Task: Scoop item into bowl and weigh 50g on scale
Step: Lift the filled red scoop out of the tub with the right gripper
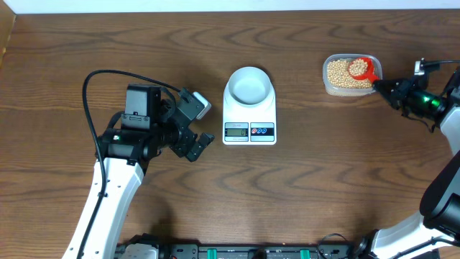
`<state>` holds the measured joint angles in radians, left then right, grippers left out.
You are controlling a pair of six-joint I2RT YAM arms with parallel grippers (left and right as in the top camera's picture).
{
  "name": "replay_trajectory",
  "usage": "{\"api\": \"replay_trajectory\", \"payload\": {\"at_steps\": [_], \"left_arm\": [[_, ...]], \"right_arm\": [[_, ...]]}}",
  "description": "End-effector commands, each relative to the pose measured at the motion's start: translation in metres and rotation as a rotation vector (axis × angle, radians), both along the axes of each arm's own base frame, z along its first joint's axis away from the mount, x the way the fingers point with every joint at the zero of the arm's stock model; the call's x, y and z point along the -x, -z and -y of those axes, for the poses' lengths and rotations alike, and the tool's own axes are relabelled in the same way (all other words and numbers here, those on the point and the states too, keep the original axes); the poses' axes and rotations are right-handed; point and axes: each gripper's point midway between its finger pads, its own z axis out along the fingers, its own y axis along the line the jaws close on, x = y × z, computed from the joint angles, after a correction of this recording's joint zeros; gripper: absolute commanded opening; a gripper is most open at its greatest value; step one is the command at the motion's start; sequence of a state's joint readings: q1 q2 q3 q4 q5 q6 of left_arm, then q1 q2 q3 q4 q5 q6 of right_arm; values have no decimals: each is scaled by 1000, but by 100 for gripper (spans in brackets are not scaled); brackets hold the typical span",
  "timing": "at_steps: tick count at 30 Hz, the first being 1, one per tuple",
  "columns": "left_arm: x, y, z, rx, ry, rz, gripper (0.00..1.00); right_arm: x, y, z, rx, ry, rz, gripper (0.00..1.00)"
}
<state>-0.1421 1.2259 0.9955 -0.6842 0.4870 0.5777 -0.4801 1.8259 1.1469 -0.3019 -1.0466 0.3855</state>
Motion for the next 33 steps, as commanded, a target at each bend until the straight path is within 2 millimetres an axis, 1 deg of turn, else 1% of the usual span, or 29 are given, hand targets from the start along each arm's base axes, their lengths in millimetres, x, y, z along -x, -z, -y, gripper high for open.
{"api": "replay_trajectory", "payload": {"at_steps": [1,8,25,33], "left_arm": [[-4,-9,-1,-10,3,30,98],[-4,-9,-1,-10,3,30,98],[-4,-9,-1,-10,3,30,98],[-4,-9,-1,-10,3,30,98]], "right_arm": [[-3,-12,-9,-49,-42,42,1],[-5,-13,-18,-63,-54,34,1],[-15,-23,-59,-87,-139,64,1],[-21,-30,-72,-98,-158,80,1]]}}
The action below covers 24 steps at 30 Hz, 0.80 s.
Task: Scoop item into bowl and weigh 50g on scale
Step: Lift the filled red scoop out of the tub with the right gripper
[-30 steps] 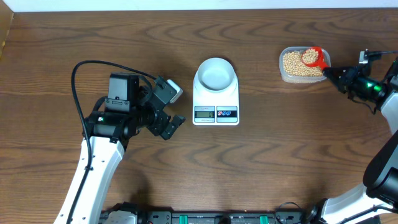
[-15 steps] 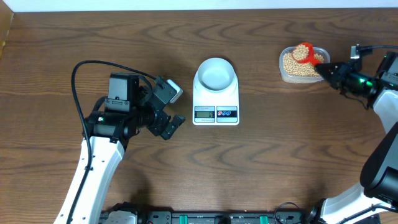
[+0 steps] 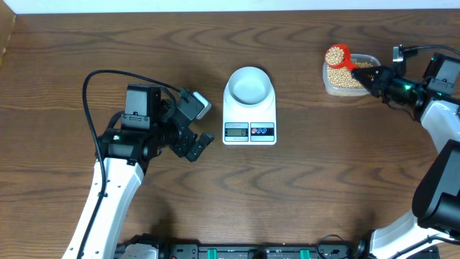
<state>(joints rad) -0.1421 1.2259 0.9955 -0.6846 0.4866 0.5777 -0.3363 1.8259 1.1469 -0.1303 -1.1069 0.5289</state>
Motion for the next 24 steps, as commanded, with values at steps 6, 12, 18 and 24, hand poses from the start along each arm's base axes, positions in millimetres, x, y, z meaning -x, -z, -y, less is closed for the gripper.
{"api": "replay_trajectory", "payload": {"at_steps": [6,12,18,24], "left_arm": [[-4,-9,-1,-9,3,30,98],[-4,-9,-1,-10,4,31,98],[-4,-9,-1,-10,4,31,98],[-4,-9,-1,-9,3,30,98]], "right_arm": [[-7,-12,-22,-27,-55,40,1],[-6,-13,-35,-30,-81,41,1],[-5,-15,-52,-48,-115,29,1],[-1,-27,-76,-102,-184,43,1]]}}
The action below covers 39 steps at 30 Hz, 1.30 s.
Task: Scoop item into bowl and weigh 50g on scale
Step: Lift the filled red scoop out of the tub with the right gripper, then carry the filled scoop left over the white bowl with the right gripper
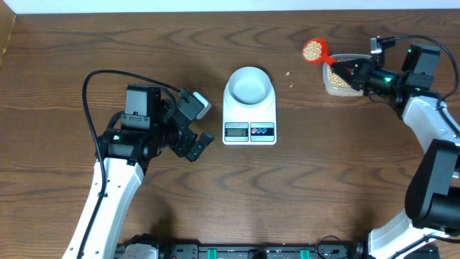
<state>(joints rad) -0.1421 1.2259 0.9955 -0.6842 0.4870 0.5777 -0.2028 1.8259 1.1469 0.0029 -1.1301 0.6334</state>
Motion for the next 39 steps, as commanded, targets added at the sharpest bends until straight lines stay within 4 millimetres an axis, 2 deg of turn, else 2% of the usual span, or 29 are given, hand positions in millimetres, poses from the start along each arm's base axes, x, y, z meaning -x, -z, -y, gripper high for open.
{"api": "replay_trajectory", "payload": {"at_steps": [1,11,21,30,39], "left_arm": [[-4,-9,-1,-10,3,30,98],[-4,-9,-1,-10,3,30,98],[-4,-9,-1,-10,3,30,98],[-4,-9,-1,-10,3,30,98],[-4,-9,-1,-10,3,30,98]], "right_arm": [[5,-12,-20,-73,-74,-13,1],[14,-20,-60,-97,-176,-2,1],[24,-20,-89,-64,-263,68,1],[29,-18,-100,-18,-314,158,1],[32,-14,-100,2,-329,180,1]]}}
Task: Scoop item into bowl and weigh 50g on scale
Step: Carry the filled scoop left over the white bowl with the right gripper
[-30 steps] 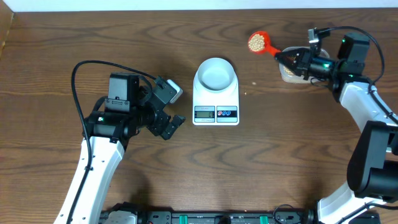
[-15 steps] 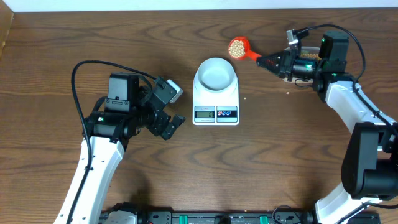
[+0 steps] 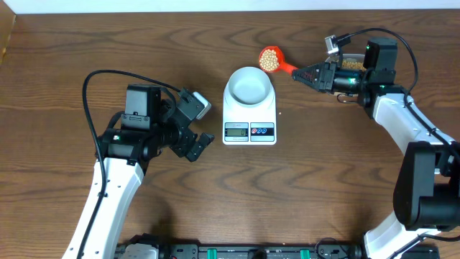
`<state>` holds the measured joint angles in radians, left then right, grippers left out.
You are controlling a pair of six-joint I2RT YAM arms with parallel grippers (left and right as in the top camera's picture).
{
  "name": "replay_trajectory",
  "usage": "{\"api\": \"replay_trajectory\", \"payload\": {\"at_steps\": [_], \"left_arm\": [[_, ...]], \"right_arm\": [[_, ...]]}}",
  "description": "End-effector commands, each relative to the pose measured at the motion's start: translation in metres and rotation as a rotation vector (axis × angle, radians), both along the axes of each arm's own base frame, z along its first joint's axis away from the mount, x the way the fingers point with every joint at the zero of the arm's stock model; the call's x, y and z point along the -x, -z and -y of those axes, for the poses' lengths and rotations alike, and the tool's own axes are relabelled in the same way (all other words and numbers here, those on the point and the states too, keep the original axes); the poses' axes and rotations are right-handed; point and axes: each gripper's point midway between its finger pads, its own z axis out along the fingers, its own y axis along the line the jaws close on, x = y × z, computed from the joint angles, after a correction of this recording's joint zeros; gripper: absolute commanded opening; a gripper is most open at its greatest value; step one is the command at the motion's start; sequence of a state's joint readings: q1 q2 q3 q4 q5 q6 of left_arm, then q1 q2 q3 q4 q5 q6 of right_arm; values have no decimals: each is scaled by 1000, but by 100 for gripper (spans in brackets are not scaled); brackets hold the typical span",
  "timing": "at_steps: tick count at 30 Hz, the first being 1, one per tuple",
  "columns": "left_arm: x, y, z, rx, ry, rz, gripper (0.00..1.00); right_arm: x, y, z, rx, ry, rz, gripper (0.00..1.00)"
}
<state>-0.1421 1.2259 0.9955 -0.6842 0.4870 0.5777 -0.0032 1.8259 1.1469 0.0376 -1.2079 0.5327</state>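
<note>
A white bowl [image 3: 249, 86] stands empty on the white scale [image 3: 249, 129] at the middle of the table. My right gripper [image 3: 305, 74] is shut on the handle of a red scoop [image 3: 272, 59] heaped with yellow grains, held just up and right of the bowl's rim. Behind the right arm, the clear tub of grains [image 3: 352, 64] is mostly hidden. My left gripper [image 3: 201, 124] hovers to the left of the scale with its jaws apart and nothing in them.
A single spilled grain [image 3: 279, 113] lies on the wood right of the scale. The left arm's black cable [image 3: 93, 79] loops over the table at the left.
The right gripper has carried the loaded scoop further left, from beside the tub to just beside the bowl's rim. The left arm has not moved.
The scoop first lay in the tub's grains in the right gripper. Then it was raised, full, at the tub's left corner, later held left of the tub with a grain on the table. Now it sits near the bowl.
</note>
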Motion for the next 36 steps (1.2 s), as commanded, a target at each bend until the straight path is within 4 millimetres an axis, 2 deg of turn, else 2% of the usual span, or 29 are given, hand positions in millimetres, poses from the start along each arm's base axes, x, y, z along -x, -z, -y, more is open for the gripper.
{"api": "replay_trajectory", "payload": {"at_steps": [1,14,20,25,36], "left_arm": [[-4,-9,-1,-10,3,30,98],[-4,-9,-1,-10,3,30,98],[-4,-9,-1,-10,3,30,98],[-4,-9,-1,-10,3,30,98],[-4,-9,-1,-10,3,30,98]], "right_arm": [[3,-2,-7,2,-45,53,1],[9,3,-23,47,-86,124,1],[10,6,-23,70,-97,171,1],[10,17,-20,117,-81,159,1],[8,19,-19,135,-75,175,1]]}}
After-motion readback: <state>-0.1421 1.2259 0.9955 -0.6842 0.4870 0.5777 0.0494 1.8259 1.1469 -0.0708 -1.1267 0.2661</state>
